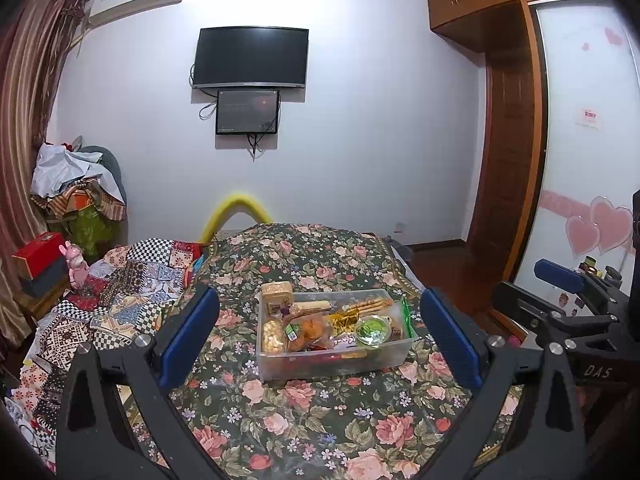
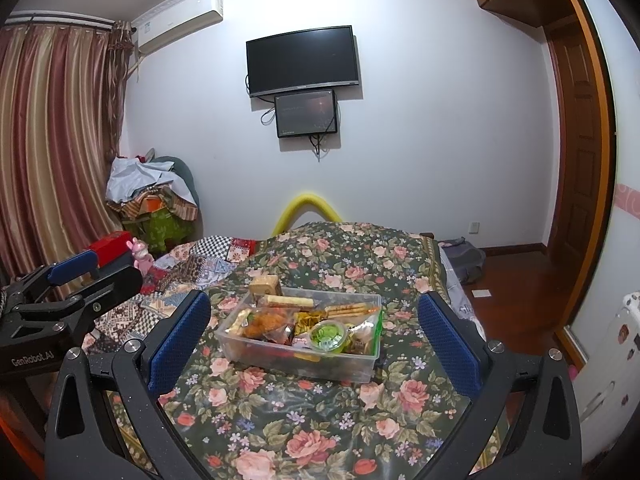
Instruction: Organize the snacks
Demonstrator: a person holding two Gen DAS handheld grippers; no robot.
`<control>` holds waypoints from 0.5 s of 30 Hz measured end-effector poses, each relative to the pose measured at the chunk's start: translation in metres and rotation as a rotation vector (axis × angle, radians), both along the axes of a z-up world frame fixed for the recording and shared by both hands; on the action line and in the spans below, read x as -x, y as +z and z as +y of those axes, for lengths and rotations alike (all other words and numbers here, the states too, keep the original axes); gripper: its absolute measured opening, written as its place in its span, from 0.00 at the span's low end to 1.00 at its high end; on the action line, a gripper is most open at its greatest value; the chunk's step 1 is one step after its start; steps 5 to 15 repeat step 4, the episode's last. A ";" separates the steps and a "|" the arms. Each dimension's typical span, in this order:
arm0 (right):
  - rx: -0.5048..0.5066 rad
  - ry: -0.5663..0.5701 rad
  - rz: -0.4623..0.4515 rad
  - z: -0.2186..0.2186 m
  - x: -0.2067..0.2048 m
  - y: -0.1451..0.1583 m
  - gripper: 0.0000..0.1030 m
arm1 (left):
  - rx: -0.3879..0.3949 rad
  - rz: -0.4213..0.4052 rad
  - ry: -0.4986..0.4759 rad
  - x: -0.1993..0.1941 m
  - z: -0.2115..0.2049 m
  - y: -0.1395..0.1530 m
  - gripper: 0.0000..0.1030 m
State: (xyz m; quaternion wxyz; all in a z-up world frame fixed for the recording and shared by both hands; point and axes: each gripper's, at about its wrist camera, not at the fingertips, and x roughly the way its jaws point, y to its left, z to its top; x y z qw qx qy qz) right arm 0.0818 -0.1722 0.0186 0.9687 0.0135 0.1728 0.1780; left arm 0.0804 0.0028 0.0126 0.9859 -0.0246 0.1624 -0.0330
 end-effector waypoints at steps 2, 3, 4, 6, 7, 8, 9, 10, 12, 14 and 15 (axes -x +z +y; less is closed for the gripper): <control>-0.001 -0.001 0.000 0.000 0.000 0.000 1.00 | 0.000 0.005 -0.002 0.000 -0.001 -0.001 0.99; -0.001 -0.001 0.001 0.000 0.000 0.000 1.00 | -0.001 0.007 0.001 -0.001 -0.001 -0.002 0.99; -0.002 0.000 0.002 0.000 0.000 0.000 1.00 | -0.002 0.009 0.001 -0.001 -0.001 -0.002 0.99; -0.002 0.000 0.002 0.000 0.000 0.000 1.00 | -0.002 0.009 0.001 -0.001 -0.001 -0.002 0.99; -0.002 0.000 0.002 0.000 0.000 0.000 1.00 | -0.002 0.009 0.001 -0.001 -0.001 -0.002 0.99; -0.002 0.000 0.002 0.000 0.000 0.000 1.00 | -0.002 0.009 0.001 -0.001 -0.001 -0.002 0.99; -0.002 0.000 0.002 0.000 0.000 0.000 1.00 | -0.002 0.009 0.001 -0.001 -0.001 -0.002 0.99; -0.002 0.000 0.002 0.000 0.000 0.000 1.00 | -0.002 0.009 0.001 -0.001 -0.001 -0.002 0.99; -0.002 0.000 0.002 0.000 0.000 0.000 1.00 | -0.002 0.009 0.001 -0.001 -0.001 -0.002 0.99; -0.002 0.000 0.002 0.000 0.000 0.000 1.00 | -0.002 0.009 0.001 -0.001 -0.001 -0.002 0.99; -0.002 0.000 0.002 0.000 0.000 0.000 1.00 | -0.002 0.009 0.001 -0.001 -0.001 -0.002 0.99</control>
